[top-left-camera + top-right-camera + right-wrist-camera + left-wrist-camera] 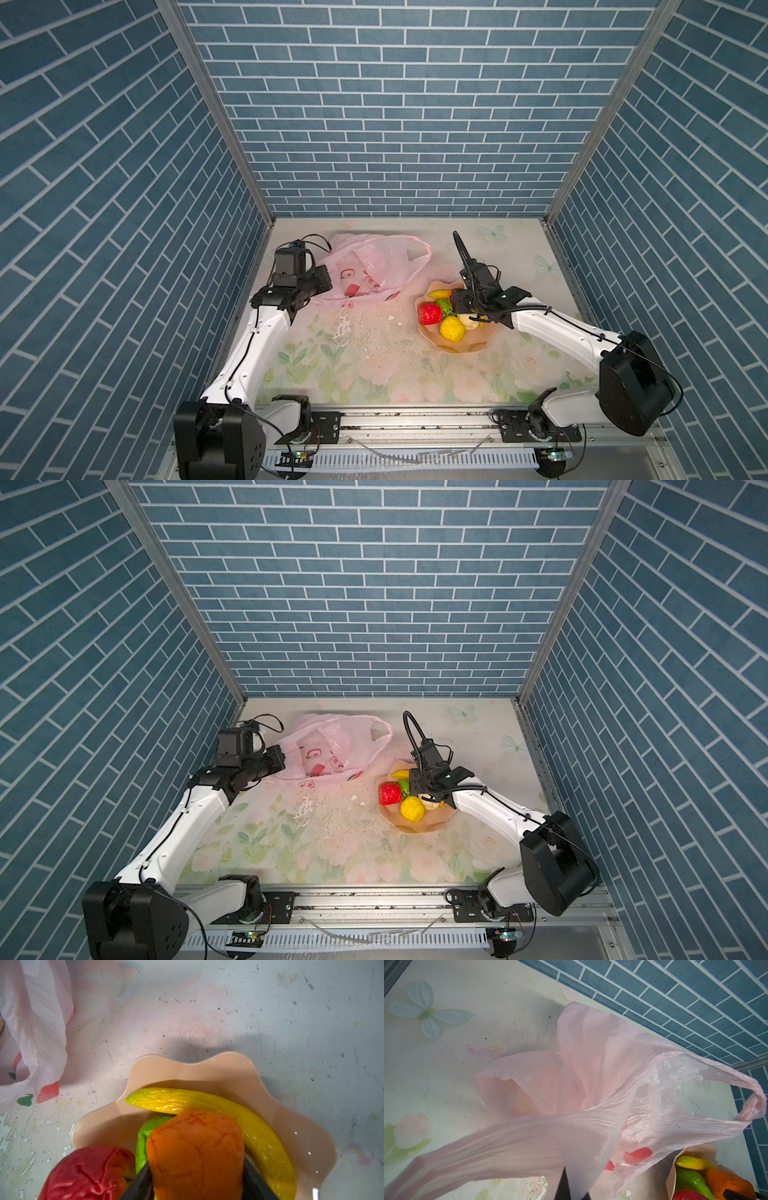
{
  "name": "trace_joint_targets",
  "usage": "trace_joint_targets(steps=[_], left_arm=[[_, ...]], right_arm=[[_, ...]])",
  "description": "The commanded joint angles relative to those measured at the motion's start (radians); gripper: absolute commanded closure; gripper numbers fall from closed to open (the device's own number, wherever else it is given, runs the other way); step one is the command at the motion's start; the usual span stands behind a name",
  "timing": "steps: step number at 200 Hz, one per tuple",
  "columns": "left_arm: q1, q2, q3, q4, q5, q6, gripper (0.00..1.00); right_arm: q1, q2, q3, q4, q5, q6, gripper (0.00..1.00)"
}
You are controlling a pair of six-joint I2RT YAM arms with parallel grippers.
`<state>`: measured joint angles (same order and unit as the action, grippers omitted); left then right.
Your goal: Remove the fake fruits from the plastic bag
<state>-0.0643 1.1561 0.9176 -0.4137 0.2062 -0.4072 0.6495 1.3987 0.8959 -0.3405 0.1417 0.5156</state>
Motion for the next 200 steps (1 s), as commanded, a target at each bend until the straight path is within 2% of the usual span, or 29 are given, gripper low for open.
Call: trace_joint_targets(steps=[1, 126, 176, 200], left_arm=[[-0.004, -0.009, -0.011, -0.015, -0.004, 0.010, 0.92], [-0.003, -0.013, -0.005, -0.033, -0.008, 0.019, 0.85], [-0.003, -0.018, 0.007, -0.065, -0.006, 0.035, 0.78], [-0.003, -0.023, 0.016, -0.097, -0.006, 0.048, 0.70]], right_arm=[[-0.003, 0.011, -0.037, 0.010, -0.006, 0.004, 0.54], [-0.004, -0.012, -0.043, 0.004, 0.019, 0.012, 0.27], [-0.004, -0.044, -0.026, -0.015, 0.041, 0.012, 0.22], [-0.004, -0.070, -0.010, -0.034, 0.051, 0.012, 0.22]])
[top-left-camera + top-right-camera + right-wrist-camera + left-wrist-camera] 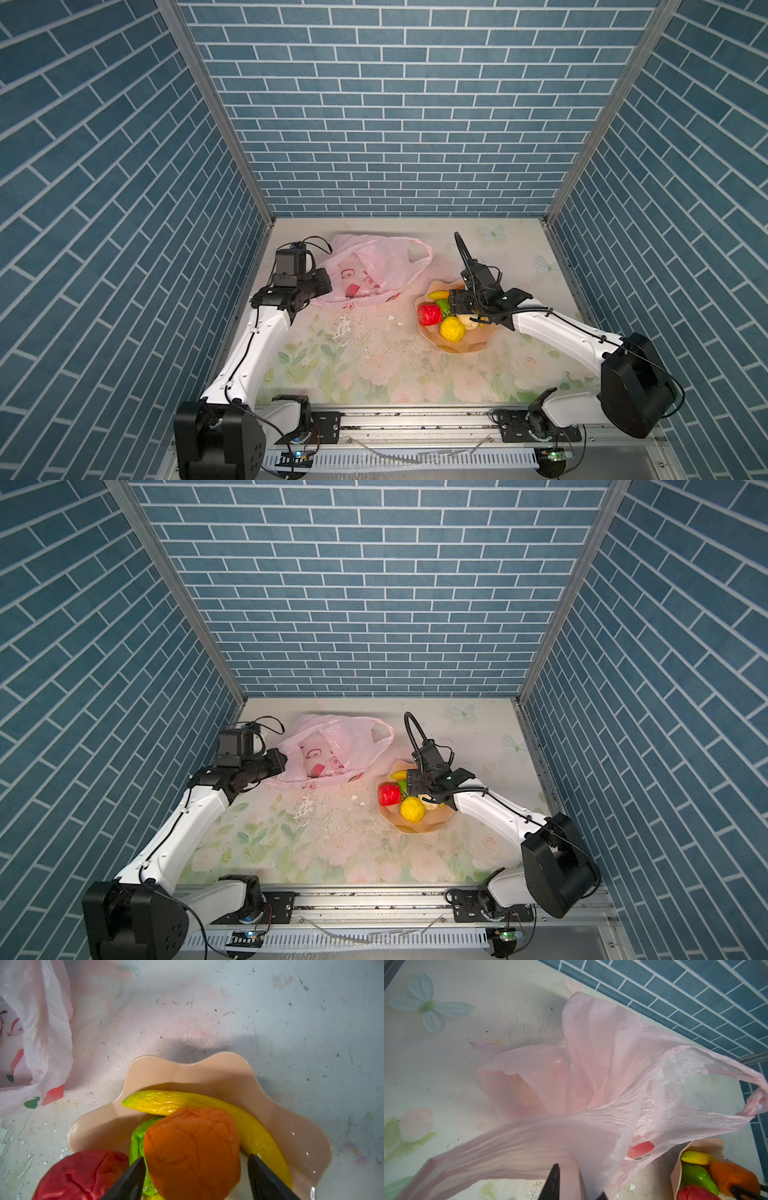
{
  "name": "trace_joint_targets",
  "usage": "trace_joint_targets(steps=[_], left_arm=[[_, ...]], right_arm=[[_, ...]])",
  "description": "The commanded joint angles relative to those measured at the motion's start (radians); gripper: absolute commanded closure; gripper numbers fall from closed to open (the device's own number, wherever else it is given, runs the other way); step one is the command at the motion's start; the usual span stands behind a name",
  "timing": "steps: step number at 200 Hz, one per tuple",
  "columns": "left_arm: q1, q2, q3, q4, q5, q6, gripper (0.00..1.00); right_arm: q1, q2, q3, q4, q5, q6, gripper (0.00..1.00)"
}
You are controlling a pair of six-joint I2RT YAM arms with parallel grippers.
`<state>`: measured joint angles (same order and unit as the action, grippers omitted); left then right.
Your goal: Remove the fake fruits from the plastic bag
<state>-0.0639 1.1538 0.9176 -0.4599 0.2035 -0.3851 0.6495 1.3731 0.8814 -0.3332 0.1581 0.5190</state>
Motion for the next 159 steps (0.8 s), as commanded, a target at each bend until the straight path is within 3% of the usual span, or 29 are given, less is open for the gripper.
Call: trace_joint_targets(steps=[1, 45, 70, 110, 159], left_arm=[[-0.004, -0.022, 0.016, -0.052, -0.004, 0.027, 0.69], [-0.004, -0.044, 0.019, -0.133, -0.006, 0.054, 0.41], [-0.003, -0.067, 0.009, -0.149, -0.002, 0.052, 0.30], [-0.004, -0.110, -0.051, -0.065, 0.094, 0.014, 0.27], [-0.004, -0.066, -0.108, 0.027, 0.185, 0.016, 0.23]], right_arm=[[-0.004, -0.046, 0.005, -0.042, 0.035, 0.009, 0.22], [-0.004, -0.102, 0.020, -0.064, 0.077, -0.008, 0.20], [-0.005, -0.114, 0.034, -0.069, 0.085, -0.019, 0.20], [-0.007, -0.111, 0.045, -0.062, 0.087, -0.032, 0.20], [-0.011, -0.106, 0.050, -0.054, 0.084, -0.037, 0.20]])
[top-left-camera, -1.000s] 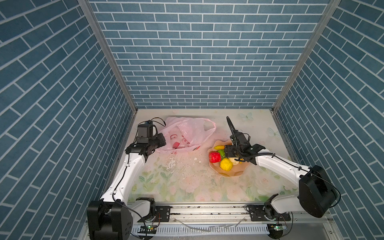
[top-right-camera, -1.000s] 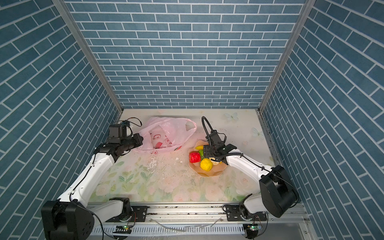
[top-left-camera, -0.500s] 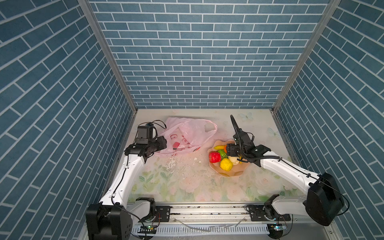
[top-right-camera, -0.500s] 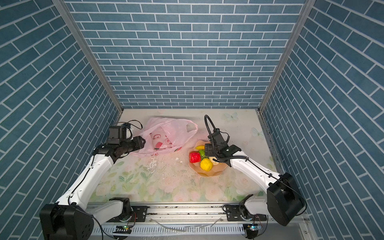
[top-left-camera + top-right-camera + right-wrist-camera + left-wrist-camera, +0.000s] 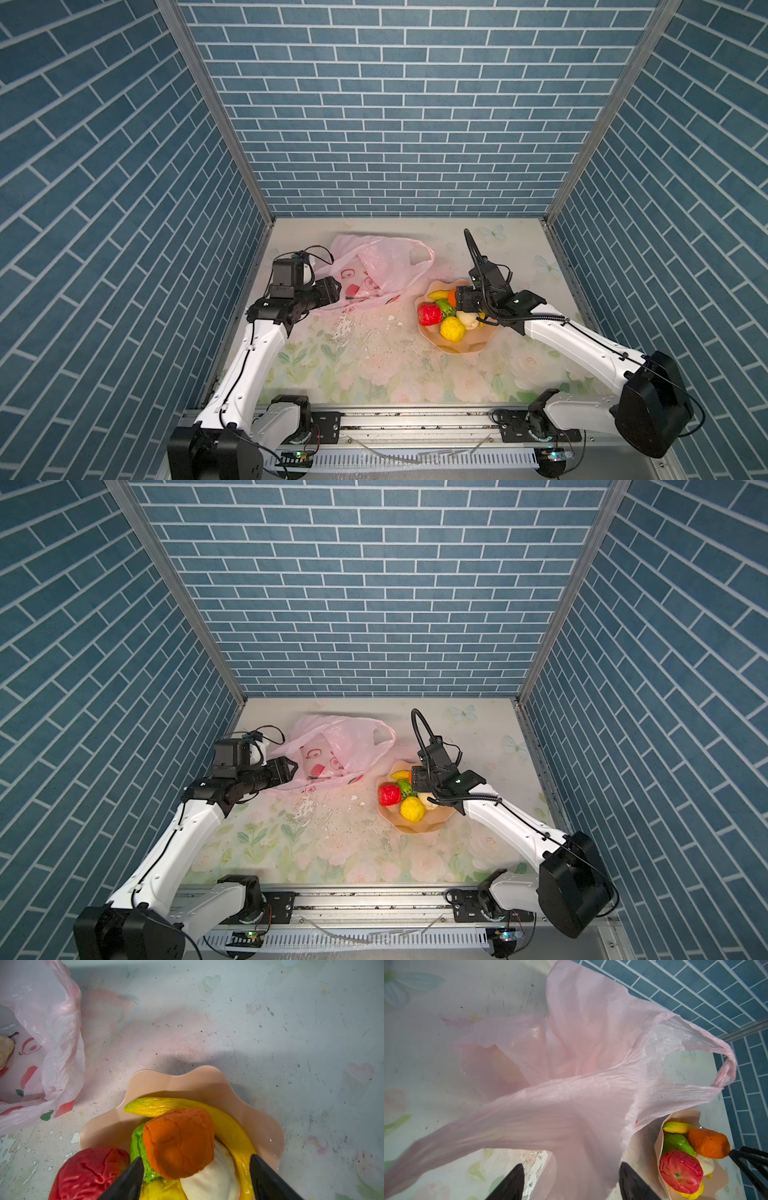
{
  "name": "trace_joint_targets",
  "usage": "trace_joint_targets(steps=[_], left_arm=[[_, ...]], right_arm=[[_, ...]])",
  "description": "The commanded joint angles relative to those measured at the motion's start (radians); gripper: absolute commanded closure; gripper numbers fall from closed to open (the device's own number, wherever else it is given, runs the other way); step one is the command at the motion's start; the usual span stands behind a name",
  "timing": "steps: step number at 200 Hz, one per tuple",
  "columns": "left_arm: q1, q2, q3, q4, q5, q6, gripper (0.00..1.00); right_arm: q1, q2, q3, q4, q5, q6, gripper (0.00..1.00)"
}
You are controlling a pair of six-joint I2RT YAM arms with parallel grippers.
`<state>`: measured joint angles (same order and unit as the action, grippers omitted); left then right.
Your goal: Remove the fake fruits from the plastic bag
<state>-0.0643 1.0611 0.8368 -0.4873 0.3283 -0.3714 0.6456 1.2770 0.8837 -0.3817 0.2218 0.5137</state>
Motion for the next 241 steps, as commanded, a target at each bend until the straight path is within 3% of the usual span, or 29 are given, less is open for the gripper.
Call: trace_joint_targets(steps=[1, 27, 45, 82, 109, 241], left_arm=[[-0.003, 0.028, -0.027, 0.056, 0.062, 0.003, 0.23], [-0.005, 0.086, -0.033, 0.084, 0.056, 0.009, 0.22], [-0.007, 0.137, -0.028, 0.119, 0.037, 0.007, 0.28], [-0.009, 0.225, 0.048, 0.140, -0.024, 0.004, 0.69], [-0.009, 0.268, 0.137, 0.108, -0.042, 0.019, 0.84], [-0.017, 0.467, 0.556, -0.169, -0.021, 0.122, 0.89]], right_arm=[[-0.008, -0.010, 0.048, -0.005, 0.021, -0.032, 0.20], [-0.009, -0.007, 0.056, -0.003, 0.017, -0.031, 0.20], [-0.011, -0.008, 0.064, 0.000, 0.017, -0.034, 0.20], [-0.010, -0.002, 0.088, 0.006, 0.008, -0.048, 0.20], [-0.011, 0.007, 0.111, 0.021, -0.015, -0.067, 0.20], [-0.012, 0.149, 0.265, 0.132, -0.166, -0.151, 0.21]])
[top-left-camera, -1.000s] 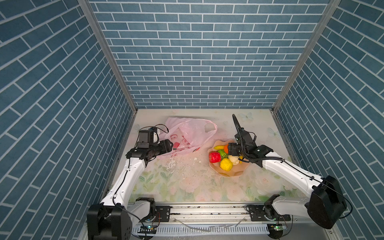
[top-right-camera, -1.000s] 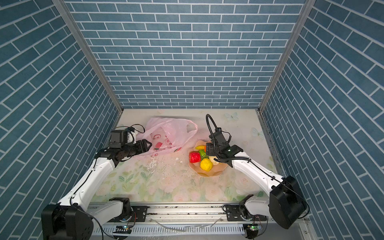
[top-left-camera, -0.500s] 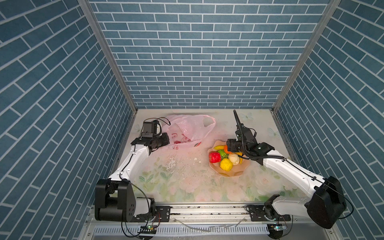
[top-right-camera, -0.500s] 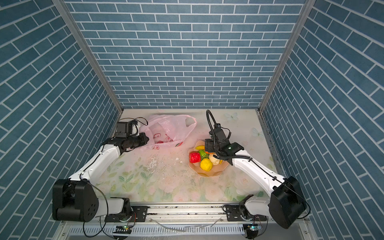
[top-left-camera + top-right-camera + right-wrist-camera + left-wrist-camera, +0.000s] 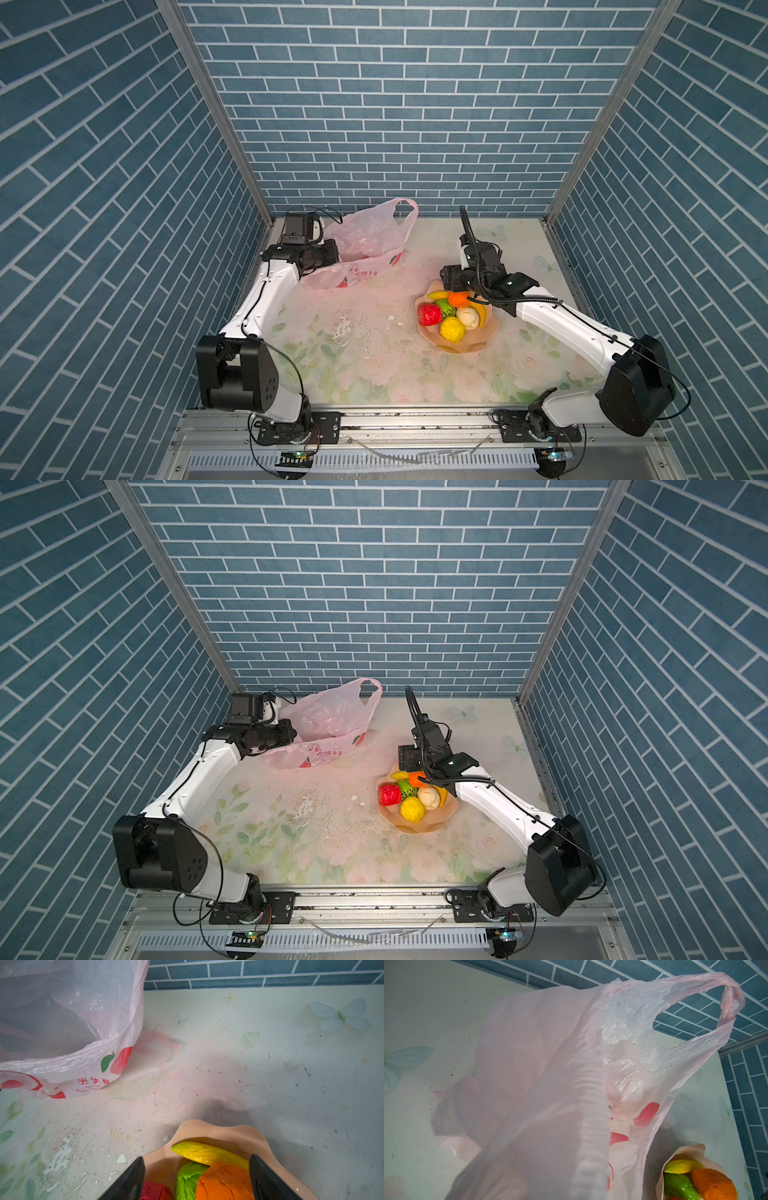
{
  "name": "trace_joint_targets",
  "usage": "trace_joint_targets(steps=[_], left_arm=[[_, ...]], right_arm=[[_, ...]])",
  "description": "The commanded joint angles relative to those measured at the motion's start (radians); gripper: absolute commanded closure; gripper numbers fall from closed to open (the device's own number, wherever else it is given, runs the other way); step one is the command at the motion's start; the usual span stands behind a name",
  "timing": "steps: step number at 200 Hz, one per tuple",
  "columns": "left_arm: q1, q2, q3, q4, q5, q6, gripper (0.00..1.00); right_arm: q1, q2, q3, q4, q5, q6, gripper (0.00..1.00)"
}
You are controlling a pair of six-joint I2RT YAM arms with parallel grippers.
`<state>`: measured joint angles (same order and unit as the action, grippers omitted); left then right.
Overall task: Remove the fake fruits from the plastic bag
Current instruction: 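Move the right gripper into the bag while the left gripper holds the handle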
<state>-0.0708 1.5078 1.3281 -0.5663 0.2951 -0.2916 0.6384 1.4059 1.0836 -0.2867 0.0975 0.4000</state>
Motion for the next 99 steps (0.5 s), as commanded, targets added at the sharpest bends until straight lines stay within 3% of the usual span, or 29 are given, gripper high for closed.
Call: trace_joint_targets(steps=[1, 54, 99], left_arm=[[-0.010, 0.022, 0.069, -0.093, 0.013, 0.042, 0.89], [-0.036, 0.062, 0.180, -0.205, 0.022, 0.100, 0.89], [-0.061, 0.014, 0.085, -0.251, 0.030, 0.117, 0.89]], right_arm=[[-0.005, 0.021, 0.066, 0.038, -0.043, -0.038, 0.21], [-0.005, 0.051, 0.102, 0.064, -0.108, -0.038, 0.22], [0.014, 0.099, 0.168, 0.074, -0.252, -0.048, 0.29]])
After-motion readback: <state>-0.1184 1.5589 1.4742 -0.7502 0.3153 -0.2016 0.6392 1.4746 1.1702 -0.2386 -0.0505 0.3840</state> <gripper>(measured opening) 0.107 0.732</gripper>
